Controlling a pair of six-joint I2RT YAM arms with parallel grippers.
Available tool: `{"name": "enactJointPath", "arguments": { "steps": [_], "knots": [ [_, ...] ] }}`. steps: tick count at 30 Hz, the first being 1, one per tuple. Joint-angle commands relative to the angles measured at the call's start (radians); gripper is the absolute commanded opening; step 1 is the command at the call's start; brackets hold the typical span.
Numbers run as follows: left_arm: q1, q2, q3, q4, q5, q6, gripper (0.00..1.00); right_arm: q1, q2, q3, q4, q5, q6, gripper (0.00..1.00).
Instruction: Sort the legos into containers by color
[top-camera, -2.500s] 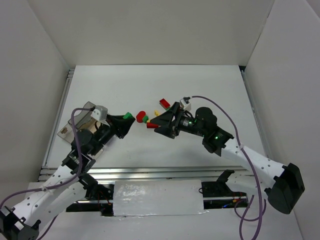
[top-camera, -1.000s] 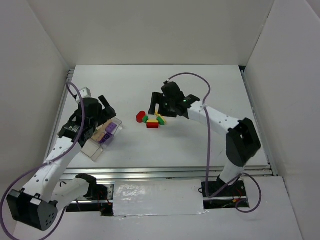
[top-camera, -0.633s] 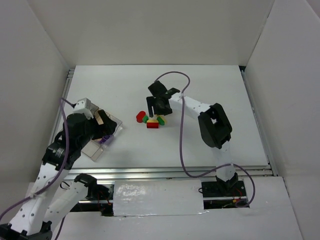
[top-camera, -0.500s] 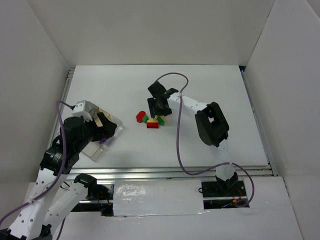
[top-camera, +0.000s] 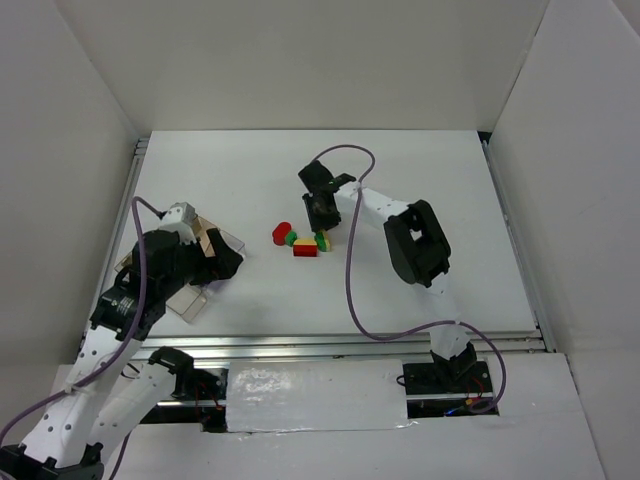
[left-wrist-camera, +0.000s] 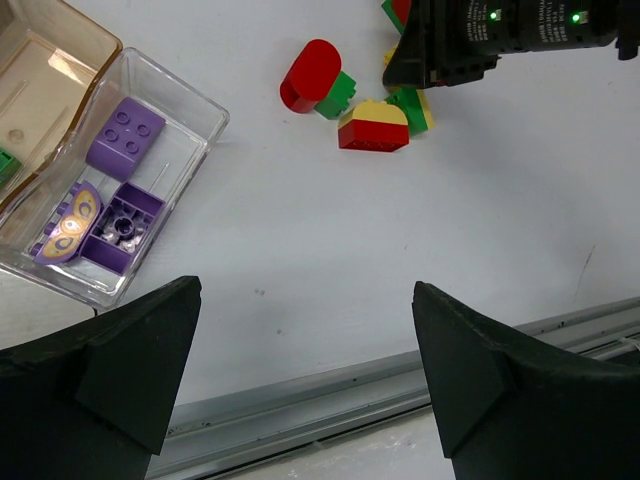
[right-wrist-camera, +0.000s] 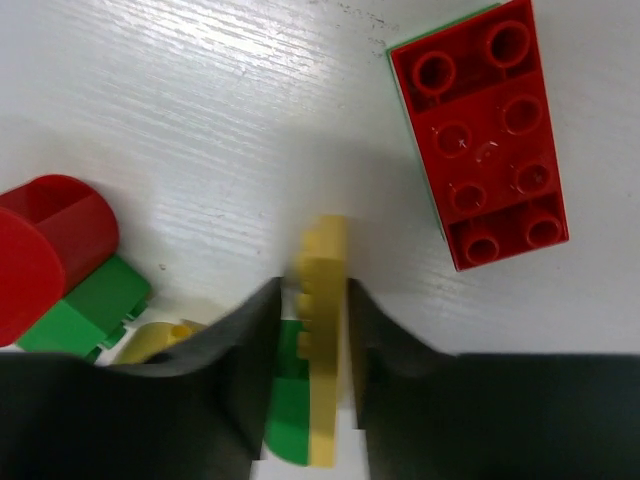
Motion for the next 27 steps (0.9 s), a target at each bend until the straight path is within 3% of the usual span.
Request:
{"name": "enactJointPath", "arguments": {
  "steps": [1,4,11,16,20,27],
  "knots": [
    [-0.01,-0.009,0.001,0.041,0.022,0.014,1.0,-0.013,0.014,0.032,-0.011,-0.008,-0.012,0.3],
    [-0.012,-0.005,-0.005,0.047,0.035,0.017,0.99,-0.017,-0.015,0.003,0.001,0.004,0.005,0.01],
    [-0.012,-0.007,-0.023,0.101,0.142,0.043,1.0,-0.013,-0.228,-0.111,0.001,0.128,0.114,0.0],
    [-0.013,-0.024,-0.059,0.176,0.359,0.074,1.0,0.004,-0.45,-0.264,0.027,0.257,0.276,0.0],
    [-0.012,-0.048,-0.082,0.268,0.524,0.074,0.99,0.099,-0.707,-0.473,0.106,0.317,0.426,0.0],
    [-0.062,-0.007,-0.146,0.576,0.674,-0.052,1.0,0.294,-0.928,-0.551,0.136,0.464,0.592,0.0]
  ]
}}
